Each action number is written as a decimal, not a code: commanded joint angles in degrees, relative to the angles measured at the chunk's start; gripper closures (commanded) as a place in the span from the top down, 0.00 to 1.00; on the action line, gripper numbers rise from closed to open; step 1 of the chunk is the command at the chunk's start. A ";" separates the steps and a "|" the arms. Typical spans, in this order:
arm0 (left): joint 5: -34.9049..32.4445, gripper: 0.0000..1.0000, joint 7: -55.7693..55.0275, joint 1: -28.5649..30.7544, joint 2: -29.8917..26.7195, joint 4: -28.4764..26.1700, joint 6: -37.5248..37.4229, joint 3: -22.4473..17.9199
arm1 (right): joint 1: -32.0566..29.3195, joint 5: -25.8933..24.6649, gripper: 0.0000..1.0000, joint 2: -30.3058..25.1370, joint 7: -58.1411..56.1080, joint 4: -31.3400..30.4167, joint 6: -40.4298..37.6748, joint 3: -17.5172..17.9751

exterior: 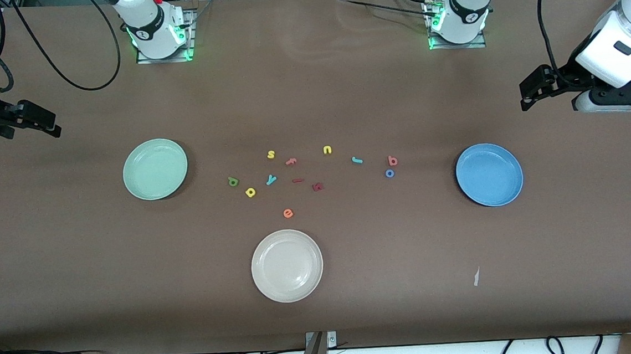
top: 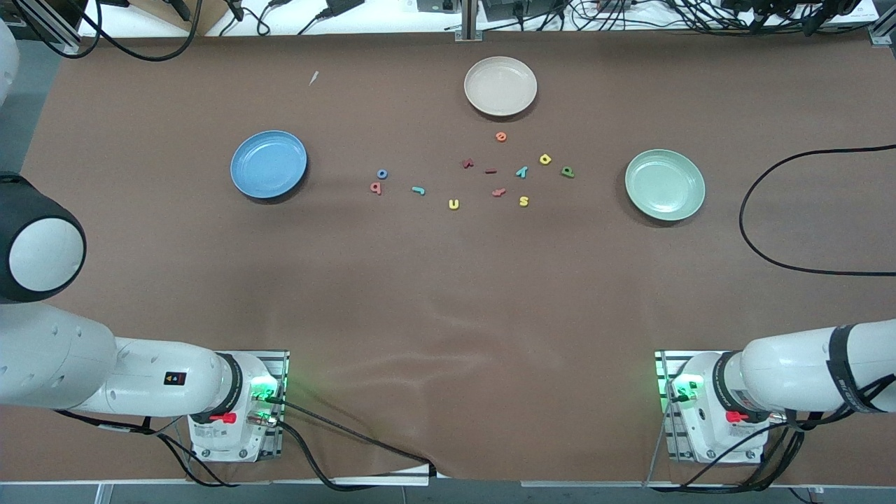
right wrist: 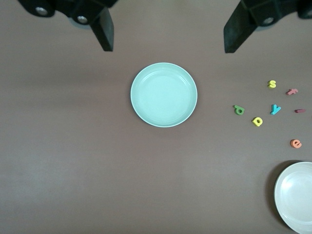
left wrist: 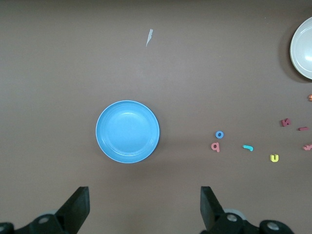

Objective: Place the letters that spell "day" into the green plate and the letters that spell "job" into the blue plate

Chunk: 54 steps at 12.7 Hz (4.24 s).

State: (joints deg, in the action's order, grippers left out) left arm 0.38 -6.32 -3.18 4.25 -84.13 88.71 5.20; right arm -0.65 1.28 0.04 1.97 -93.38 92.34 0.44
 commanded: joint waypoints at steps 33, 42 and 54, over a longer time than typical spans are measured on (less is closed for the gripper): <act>-1.35 1.00 -0.54 4.14 0.59 1.25 -3.02 -0.54 | -0.31 0.04 1.00 -0.57 -0.74 -0.49 -0.49 0.26; -1.35 1.00 -0.45 4.14 0.76 1.25 -3.02 -0.46 | 1.34 0.39 1.00 0.39 -0.57 -1.01 -3.57 0.53; -0.12 1.00 0.25 -1.38 0.15 -7.70 -2.49 -0.19 | 20.15 0.92 1.00 20.17 15.05 -14.96 26.79 1.23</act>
State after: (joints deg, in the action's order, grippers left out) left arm 0.43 -6.39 -2.96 5.02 -88.90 86.39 5.16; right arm 17.20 1.73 21.29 12.13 -102.64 111.40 1.77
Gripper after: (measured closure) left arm 0.000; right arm 0.000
